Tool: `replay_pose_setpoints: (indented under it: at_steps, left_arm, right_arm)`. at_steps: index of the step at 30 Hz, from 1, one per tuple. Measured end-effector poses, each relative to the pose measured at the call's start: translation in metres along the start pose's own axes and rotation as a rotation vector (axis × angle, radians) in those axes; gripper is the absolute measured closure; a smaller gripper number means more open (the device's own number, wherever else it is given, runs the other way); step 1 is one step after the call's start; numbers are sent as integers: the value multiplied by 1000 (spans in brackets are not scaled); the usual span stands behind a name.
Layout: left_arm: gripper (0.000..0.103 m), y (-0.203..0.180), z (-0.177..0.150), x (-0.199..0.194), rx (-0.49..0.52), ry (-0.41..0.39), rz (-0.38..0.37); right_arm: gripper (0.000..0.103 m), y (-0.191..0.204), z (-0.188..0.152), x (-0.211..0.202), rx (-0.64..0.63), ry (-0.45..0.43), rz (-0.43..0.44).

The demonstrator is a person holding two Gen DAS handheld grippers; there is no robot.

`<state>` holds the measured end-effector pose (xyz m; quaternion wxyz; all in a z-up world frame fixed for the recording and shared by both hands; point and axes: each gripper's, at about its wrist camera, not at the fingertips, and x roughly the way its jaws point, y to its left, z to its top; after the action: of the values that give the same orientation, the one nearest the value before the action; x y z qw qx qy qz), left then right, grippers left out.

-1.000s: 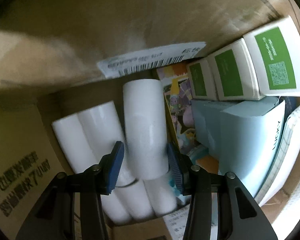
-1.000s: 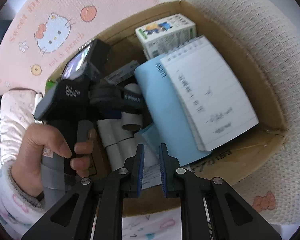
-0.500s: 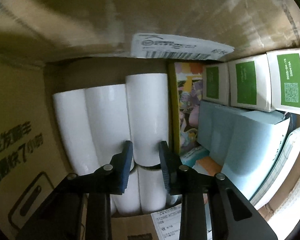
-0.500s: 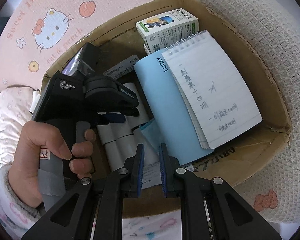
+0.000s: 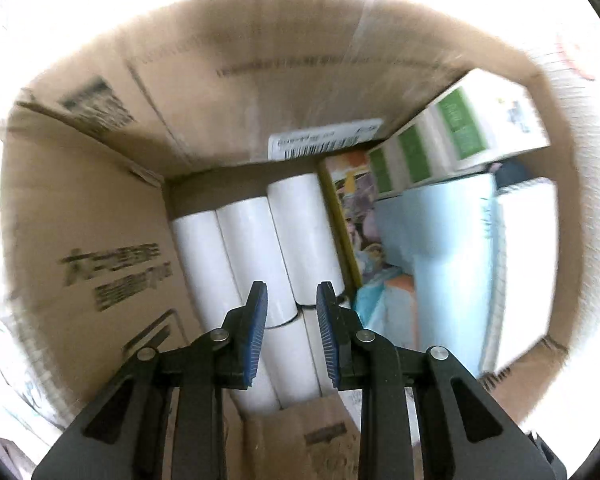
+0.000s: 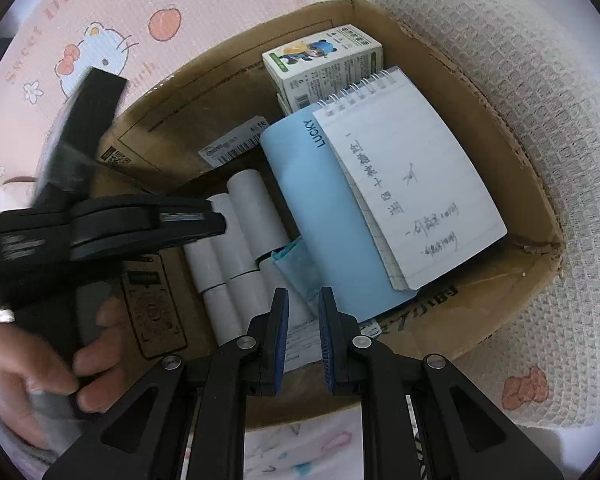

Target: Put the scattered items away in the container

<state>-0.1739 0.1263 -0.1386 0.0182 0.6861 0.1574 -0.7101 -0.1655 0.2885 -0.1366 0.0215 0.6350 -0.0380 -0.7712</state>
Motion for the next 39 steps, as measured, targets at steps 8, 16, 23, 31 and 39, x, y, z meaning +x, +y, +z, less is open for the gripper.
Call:
replay_pose_setpoints:
  at_steps: [8, 16, 23, 31, 39]
  left_arm:
    - [70, 22, 16, -52, 188, -102, -77]
    - [46, 26, -17, -31, 389, -392, -105]
    - [46, 60, -53, -47, 393, -514, -150]
    - [46, 126, -90, -61, 252, -663, -229]
    - [46, 181, -109, -43, 119, -661, -222]
  right_arm:
    - [91, 12, -9, -6, -23, -9, -19]
    - [91, 30, -22, -24, -53, -74, -45]
    - [91, 55, -41, -44, -100, -106, -88]
    - [91, 95, -61, -43, -161, -111, -123]
    - [91, 132, -77, -50, -231, -162, -240]
